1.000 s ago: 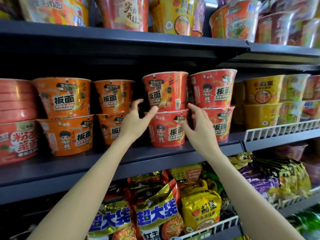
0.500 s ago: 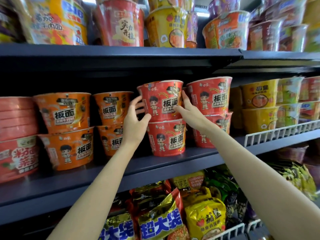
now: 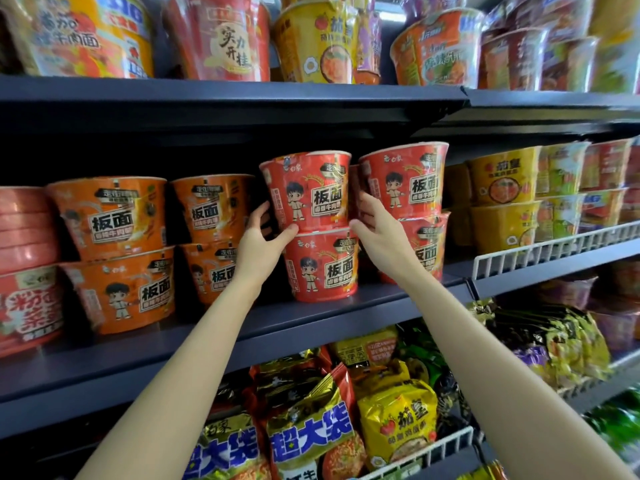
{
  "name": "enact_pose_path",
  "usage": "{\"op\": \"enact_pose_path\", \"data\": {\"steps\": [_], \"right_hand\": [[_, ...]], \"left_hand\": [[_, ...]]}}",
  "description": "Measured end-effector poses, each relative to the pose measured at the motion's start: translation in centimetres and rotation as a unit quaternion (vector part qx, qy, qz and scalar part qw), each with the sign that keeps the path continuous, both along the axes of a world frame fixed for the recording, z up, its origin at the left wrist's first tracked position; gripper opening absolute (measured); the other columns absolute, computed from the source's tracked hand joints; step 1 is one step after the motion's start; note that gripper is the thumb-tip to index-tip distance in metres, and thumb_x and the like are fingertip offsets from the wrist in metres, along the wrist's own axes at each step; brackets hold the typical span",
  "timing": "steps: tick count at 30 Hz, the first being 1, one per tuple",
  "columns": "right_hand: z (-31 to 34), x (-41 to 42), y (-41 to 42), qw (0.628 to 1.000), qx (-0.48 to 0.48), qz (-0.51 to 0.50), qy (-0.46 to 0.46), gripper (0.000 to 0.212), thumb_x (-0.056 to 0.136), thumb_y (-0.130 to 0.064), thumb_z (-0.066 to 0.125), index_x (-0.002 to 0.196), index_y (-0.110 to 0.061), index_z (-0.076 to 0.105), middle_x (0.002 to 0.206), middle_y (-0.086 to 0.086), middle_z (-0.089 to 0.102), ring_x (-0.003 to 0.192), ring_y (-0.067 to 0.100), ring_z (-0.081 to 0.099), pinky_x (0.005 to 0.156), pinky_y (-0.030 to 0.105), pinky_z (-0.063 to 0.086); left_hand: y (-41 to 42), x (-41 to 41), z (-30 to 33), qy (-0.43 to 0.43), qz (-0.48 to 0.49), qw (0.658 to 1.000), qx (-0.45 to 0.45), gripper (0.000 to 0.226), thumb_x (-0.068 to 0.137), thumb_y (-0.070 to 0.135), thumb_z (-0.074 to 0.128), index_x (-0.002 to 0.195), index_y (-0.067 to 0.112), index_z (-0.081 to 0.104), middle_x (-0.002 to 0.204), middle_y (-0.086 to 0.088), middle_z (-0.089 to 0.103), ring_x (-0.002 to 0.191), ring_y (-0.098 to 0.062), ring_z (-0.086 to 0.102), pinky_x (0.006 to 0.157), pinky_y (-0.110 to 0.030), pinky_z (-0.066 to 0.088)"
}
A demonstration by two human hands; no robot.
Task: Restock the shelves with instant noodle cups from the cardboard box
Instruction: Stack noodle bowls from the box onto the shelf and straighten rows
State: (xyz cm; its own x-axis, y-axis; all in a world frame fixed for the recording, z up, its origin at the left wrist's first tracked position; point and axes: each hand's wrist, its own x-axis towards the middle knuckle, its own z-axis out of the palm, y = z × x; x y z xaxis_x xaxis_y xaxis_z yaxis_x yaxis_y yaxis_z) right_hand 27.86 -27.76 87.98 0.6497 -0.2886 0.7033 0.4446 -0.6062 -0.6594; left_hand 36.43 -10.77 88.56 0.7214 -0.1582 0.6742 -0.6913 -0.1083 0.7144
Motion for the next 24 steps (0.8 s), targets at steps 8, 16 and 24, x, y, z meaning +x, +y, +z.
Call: {"op": "enact_pose_path", "data": {"steps": [8, 16, 24], "right_hand": [[-4.8, 0.8, 2.3, 0.996, 0.006, -0.009, 0.084, 0.102, 0.083, -0.039, 0.069, 0.152, -0.016, -0.003, 0.145, 0.005, 0.041, 0.13, 0.021, 0.044, 0.107, 0.04, 0.038], [-5.4, 0.3, 1.7, 0.997, -0.011, -0.044, 0.066, 0.099, 0.085, -0.044, 0.066, 0.152, -0.017, -0.002, 0.15, 0.006, 0.035, 0.134, 0.023, 0.038, 0.108, 0.044, 0.037], [-4.4, -4.4, 5.8, 0.987, 0.045, -0.034, -0.152, 0.033, 0.093, -0.015, 0.057, 0.125, -0.021, 0.052, 0.113, -0.01, 0.062, 0.106, 0.002, 0.057, 0.09, 0.02, 0.047]], "left_hand": [[-0.2, 0.5, -0.6, 0.09, -0.051, 0.993, -0.059, 0.057, 0.086, 0.028, 0.066, 0.138, 0.022, 0.042, 0.133, -0.005, 0.055, 0.113, -0.018, 0.056, 0.091, -0.03, 0.047], [-1.0, 0.1, -0.8, 0.084, -0.089, 0.991, -0.055, 0.057, 0.088, 0.028, 0.063, 0.14, 0.017, 0.041, 0.135, -0.002, 0.052, 0.11, -0.012, 0.054, 0.084, -0.02, 0.047], [5.7, -1.5, -1.7, -0.192, 0.157, 0.966, 0.073, 0.028, 0.095, 0.029, 0.052, 0.122, 0.024, 0.055, 0.102, 0.014, 0.06, 0.085, 0.005, 0.055, 0.073, -0.009, 0.042]]}}
